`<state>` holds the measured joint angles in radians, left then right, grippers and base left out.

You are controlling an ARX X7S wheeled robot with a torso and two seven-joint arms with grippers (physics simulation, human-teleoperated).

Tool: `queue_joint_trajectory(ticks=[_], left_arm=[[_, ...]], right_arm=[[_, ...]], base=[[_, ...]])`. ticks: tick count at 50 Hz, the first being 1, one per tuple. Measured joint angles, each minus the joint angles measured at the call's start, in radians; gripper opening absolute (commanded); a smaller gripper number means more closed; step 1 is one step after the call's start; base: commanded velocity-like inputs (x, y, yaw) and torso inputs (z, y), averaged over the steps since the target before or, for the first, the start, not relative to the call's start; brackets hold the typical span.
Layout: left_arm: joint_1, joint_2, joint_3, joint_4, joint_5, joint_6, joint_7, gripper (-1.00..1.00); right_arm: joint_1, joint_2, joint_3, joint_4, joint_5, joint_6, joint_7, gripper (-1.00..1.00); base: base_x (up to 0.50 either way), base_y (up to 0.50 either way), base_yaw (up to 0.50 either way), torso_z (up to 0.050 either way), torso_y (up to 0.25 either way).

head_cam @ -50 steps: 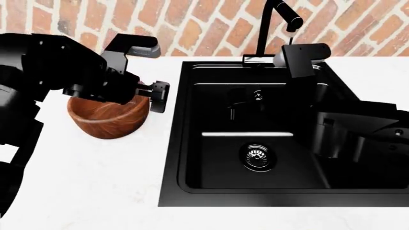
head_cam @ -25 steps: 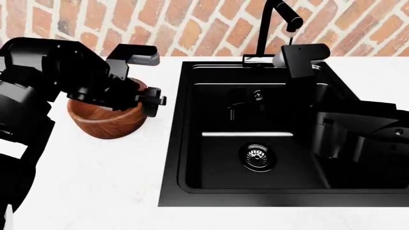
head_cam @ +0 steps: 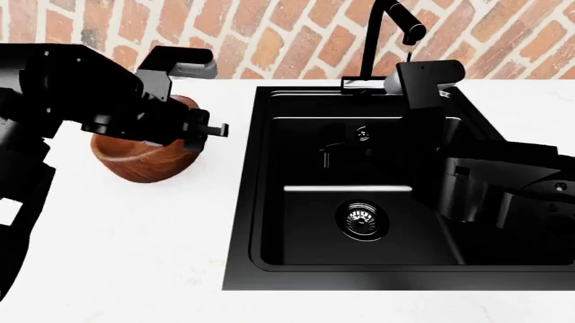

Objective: Move the fresh-baked cupcake off the tray onto the counter, and place the bowl used for mixing into the sink.

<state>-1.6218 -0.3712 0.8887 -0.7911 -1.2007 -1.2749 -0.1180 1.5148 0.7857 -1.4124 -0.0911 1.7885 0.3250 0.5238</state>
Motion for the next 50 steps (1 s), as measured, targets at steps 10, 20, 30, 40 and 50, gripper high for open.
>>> queue_joint_trajectory(ticks=[10, 20, 30, 40, 50], left_arm=[[0.015, -0.064, -0.102, 0.156, -0.11, -0.038, -0.154, -1.0], [0.027, -0.087, -0.133, 0.215, -0.147, -0.042, -0.196, -1.0], [0.033, -0.093, -0.134, 0.228, -0.153, -0.038, -0.198, -1.0], [0.033, -0.089, -0.119, 0.22, -0.144, -0.03, -0.18, -1.0], [0.032, -0.083, -0.105, 0.211, -0.134, -0.024, -0.163, -1.0]], right_arm=[[-0.007, 0.001, 0.007, -0.003, -0.01, -0.015, -0.008, 1.0], [-0.012, 0.001, 0.012, -0.005, -0.015, -0.021, -0.014, 1.0], [-0.014, 0.001, 0.015, -0.005, -0.017, -0.021, -0.018, 1.0], [-0.015, 0.001, 0.016, -0.004, -0.019, -0.019, -0.021, 1.0], [-0.017, 0.001, 0.019, -0.004, -0.017, -0.019, -0.023, 1.0]], base=[[0.0, 0.0, 0.0, 0.0, 0.0], [0.0, -0.01, 0.0, 0.0, 0.0], [0.0, -0.06, 0.0, 0.0, 0.001], [0.0, -0.07, 0.0, 0.0, 0.0], [0.0, -0.08, 0.0, 0.0, 0.001]])
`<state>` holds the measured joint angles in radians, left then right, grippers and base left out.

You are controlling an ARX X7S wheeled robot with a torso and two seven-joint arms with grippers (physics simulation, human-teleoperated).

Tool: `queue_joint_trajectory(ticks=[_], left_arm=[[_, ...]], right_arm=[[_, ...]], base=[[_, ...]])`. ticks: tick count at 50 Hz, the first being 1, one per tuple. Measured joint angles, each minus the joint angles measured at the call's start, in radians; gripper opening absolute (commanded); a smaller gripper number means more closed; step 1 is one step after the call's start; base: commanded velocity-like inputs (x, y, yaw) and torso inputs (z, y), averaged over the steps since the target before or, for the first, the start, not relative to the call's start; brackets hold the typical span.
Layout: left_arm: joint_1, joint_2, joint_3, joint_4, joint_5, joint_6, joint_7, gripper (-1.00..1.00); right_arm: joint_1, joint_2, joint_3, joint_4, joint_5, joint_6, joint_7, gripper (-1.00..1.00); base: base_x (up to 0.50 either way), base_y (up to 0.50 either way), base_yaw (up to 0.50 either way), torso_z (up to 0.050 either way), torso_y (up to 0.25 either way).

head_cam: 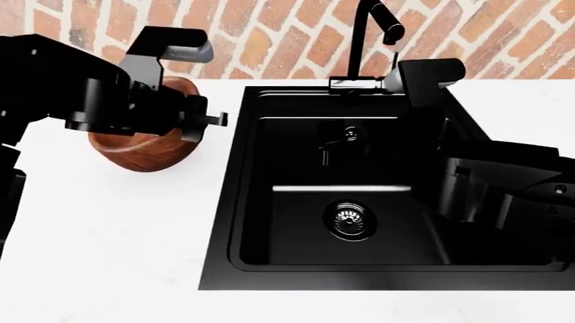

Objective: Move the fresh-baked cupcake off the tray onto the counter, and place the bowl used for mixing into the sink.

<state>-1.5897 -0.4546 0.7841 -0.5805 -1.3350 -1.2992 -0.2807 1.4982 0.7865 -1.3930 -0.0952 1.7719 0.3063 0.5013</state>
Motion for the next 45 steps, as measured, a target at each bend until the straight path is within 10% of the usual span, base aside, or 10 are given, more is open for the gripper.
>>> queue_joint_trajectory(ticks=[45], left_arm=[[-0.011, 0.012, 0.03, -0.026, 0.009, 0.012, 0.029, -1.0]], right_arm=[[-0.004, -0.001, 0.008, 0.002, -0.003, 0.01, -0.008, 1.0]], base=[[0.0, -0.15, 0.0, 0.0, 0.0]])
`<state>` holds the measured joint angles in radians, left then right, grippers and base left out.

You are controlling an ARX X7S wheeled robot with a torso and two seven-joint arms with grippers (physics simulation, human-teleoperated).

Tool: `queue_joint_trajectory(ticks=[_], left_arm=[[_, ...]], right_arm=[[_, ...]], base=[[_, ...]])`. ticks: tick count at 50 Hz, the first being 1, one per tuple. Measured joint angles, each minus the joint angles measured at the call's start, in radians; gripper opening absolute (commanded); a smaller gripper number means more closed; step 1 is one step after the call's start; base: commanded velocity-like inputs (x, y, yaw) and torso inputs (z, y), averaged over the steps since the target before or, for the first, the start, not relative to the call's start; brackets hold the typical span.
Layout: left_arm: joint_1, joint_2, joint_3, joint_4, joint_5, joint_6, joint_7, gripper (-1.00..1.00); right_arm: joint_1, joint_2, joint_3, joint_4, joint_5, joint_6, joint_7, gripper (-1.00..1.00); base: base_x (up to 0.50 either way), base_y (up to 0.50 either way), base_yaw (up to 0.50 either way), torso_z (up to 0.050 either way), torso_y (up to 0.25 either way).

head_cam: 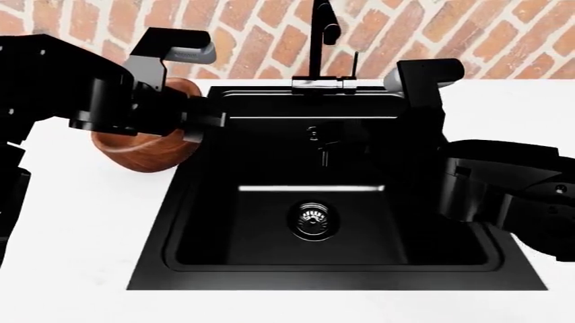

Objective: Move the fresh-baked cupcake off the tray onto the counter, and place the bowl used for mixing into the sink.

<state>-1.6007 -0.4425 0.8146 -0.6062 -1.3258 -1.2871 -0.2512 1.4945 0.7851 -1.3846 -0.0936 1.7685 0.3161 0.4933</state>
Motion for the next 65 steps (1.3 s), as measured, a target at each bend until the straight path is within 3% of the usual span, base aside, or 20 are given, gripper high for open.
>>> queue_joint_trajectory(ticks=[65], left_arm=[[-0.002, 0.006, 0.032, -0.017, 0.007, 0.022, 0.031, -1.0]], right_arm=[[-0.012, -0.001, 0.017, -0.001, -0.006, 0.0, -0.005, 1.0]], base=[[0.0, -0.14, 0.0, 0.0, 0.0]])
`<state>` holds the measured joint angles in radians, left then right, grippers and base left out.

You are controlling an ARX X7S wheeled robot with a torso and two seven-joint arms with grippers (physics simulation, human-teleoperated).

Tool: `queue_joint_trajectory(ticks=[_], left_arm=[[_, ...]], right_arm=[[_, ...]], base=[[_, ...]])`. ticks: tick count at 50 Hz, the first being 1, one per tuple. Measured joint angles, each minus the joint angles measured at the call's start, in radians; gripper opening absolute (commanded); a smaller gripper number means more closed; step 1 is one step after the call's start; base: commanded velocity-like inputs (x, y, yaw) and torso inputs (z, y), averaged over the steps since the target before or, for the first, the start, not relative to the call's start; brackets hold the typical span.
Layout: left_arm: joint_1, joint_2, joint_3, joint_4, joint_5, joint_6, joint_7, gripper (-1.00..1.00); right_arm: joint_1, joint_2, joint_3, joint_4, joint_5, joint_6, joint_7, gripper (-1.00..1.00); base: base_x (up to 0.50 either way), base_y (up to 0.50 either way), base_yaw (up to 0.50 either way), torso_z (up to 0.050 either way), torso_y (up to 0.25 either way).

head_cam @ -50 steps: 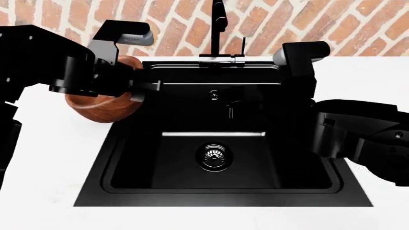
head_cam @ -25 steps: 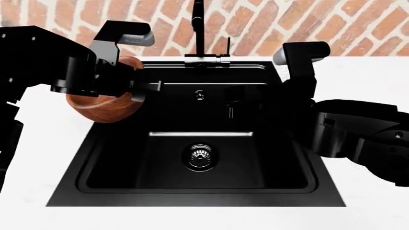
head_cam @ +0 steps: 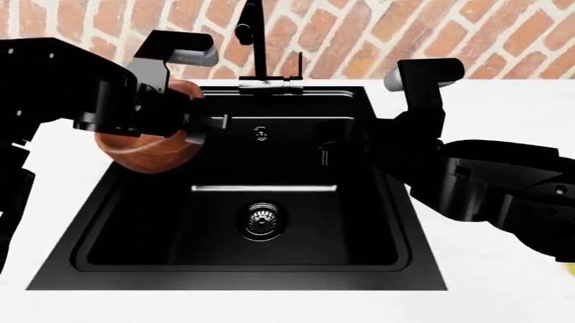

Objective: Move the fresh-baked cupcake off the tray onto the counter, and place the bowl used for mixing into the sink.

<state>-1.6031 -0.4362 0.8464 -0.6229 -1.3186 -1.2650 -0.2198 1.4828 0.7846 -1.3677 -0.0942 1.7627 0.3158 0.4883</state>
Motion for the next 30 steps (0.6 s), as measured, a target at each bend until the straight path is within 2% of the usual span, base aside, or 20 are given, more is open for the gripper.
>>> queue_joint_trajectory(ticks=[30], left_arm=[[0.033, 0.023, 0.041, -0.03, 0.013, 0.003, 0.045, -1.0]], right_arm=[[-0.004, -0.001, 0.007, 0.001, 0.002, 0.004, -0.002, 1.0]], base=[[0.0, -0.14, 0.0, 0.0, 0.0]])
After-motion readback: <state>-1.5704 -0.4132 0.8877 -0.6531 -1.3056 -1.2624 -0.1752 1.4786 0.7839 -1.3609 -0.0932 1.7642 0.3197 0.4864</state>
